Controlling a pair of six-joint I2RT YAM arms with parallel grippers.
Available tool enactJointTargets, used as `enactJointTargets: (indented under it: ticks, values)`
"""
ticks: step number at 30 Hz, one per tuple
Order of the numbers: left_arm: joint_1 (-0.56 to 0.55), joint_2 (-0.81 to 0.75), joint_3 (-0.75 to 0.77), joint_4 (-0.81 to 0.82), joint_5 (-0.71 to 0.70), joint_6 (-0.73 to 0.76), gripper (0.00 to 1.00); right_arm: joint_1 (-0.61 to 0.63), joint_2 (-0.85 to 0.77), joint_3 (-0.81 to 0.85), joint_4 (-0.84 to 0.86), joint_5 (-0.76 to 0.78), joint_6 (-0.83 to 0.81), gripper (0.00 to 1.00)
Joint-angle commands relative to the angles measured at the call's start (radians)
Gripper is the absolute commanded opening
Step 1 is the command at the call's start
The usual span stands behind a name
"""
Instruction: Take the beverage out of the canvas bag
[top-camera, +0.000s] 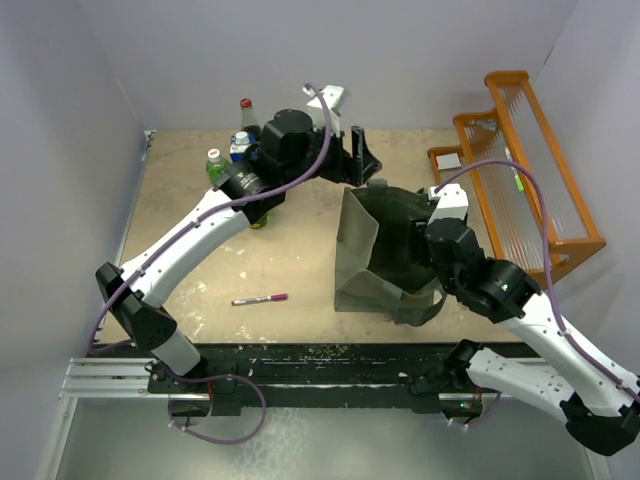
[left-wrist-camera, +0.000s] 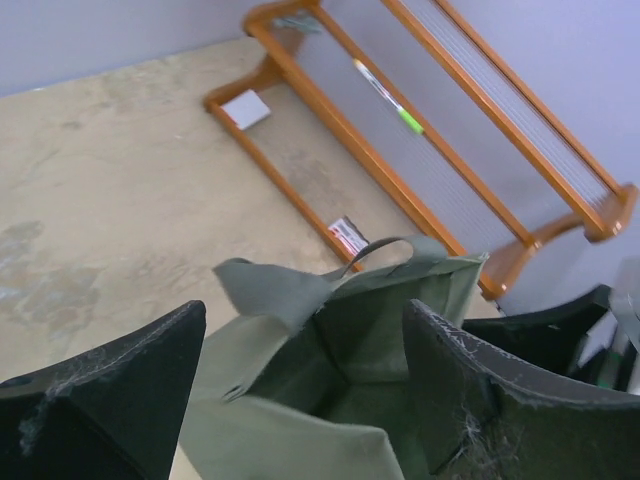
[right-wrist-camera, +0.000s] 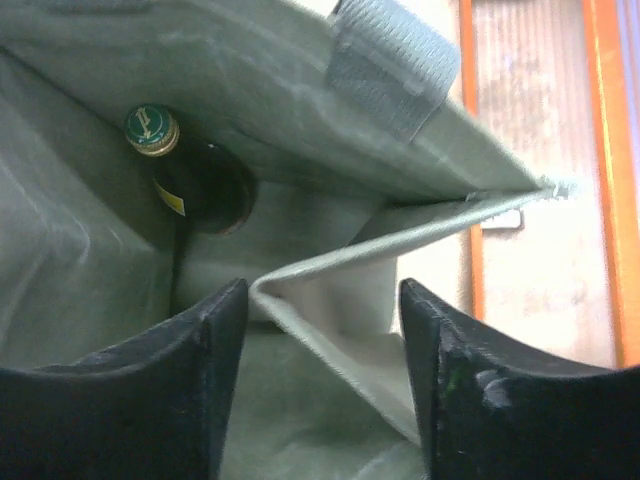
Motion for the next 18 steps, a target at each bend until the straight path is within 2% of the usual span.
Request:
enactJointTargets:
  ticks: [1, 4, 6, 8, 11, 18]
  values:
    - [-0.050, 0.042, 0.073, 0.031, 0.082, 0.063, 0.81, -0.009, -0.007, -0.004, -0.017, 0.064, 0.138, 0.51]
    - [-0.098, 0.070, 0.084, 0.017, 0.098, 0.093, 0.81, -0.009, -0.005, 0.005, -0.047, 0.100, 0.160, 0.33]
    - [-0.125, 0.080, 0.087, 0.002, 0.094, 0.112, 0.80, -0.009, -0.023, 0.001, -0.046, 0.115, 0.171, 0.16]
    - [-0.152, 0.086, 0.088, -0.013, 0.092, 0.140, 0.79, -0.009, -0.048, -0.007, -0.031, 0.117, 0.172, 0.06]
    - [-0.195, 0.094, 0.089, -0.041, 0.081, 0.185, 0.78, -0.008, -0.072, -0.009, -0.011, 0.116, 0.171, 0.01]
    - [-0.286, 0.118, 0.116, -0.138, 0.002, 0.300, 0.72, -0.009, -0.108, -0.006, 0.036, 0.122, 0.155, 0.00]
